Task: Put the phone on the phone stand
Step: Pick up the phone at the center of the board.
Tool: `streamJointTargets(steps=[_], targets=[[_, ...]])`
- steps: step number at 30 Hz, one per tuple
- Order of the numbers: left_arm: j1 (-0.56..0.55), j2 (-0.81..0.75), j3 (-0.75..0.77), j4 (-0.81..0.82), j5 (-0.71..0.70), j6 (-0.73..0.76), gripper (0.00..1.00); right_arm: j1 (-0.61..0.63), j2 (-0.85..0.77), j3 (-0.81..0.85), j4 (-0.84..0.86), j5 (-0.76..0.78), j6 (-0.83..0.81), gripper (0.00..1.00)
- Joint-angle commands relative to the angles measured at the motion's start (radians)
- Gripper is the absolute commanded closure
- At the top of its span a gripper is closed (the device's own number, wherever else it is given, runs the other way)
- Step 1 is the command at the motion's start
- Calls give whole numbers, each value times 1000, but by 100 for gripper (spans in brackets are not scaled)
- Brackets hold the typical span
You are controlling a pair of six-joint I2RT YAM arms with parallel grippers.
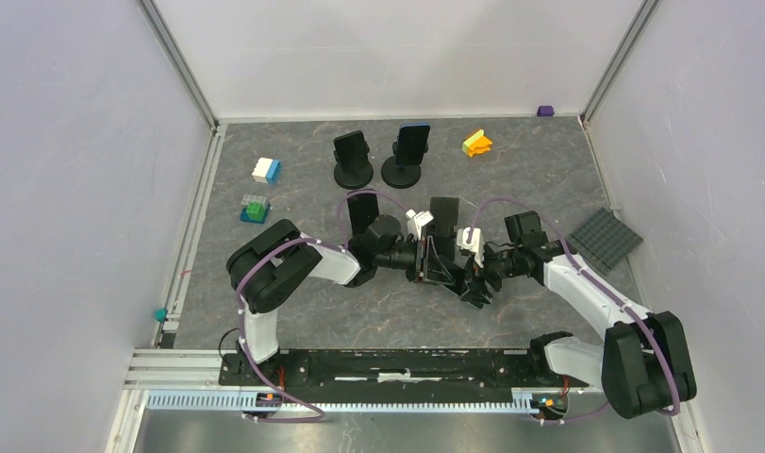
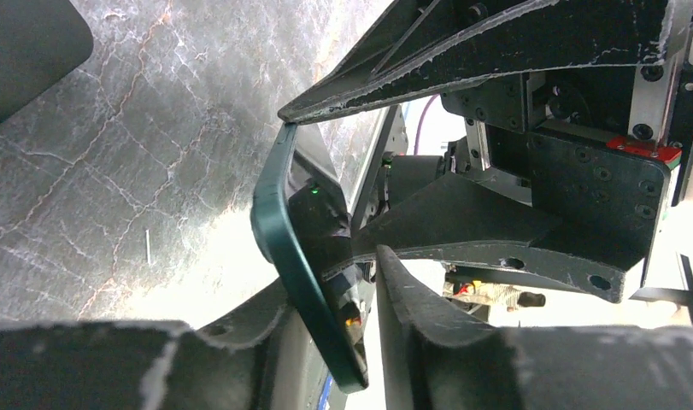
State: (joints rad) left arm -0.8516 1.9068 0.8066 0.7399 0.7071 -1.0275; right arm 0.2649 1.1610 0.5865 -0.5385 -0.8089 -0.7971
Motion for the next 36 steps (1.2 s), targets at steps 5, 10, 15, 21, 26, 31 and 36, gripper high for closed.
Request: streamJointTargets(steps=[5,10,15,21,26,31,36], targets=[[-3,-12,18,-24,8,16,85,7,-38,9,14,-33,-9,35],[-3,-60,38,-114,-5,117,98,8,-50,33,-36,-14,-36,17],[-3,-126,64,-235,-22,253,98,4,-97,55,-48,9,-19,2],[-6,-214,156,-464,-16,492,98,-7,-144,124,-54,24,41,2],[-6,-306,263,-719,-24,750,98,-18,-169,175,-33,33,99,2],[-6,-336,450,-1053,-6,1078,98,-26,-197,207,37,74,183,2],[-5,-316,646,-1356,-13,1331,98,-27,-202,246,67,31,206,2]])
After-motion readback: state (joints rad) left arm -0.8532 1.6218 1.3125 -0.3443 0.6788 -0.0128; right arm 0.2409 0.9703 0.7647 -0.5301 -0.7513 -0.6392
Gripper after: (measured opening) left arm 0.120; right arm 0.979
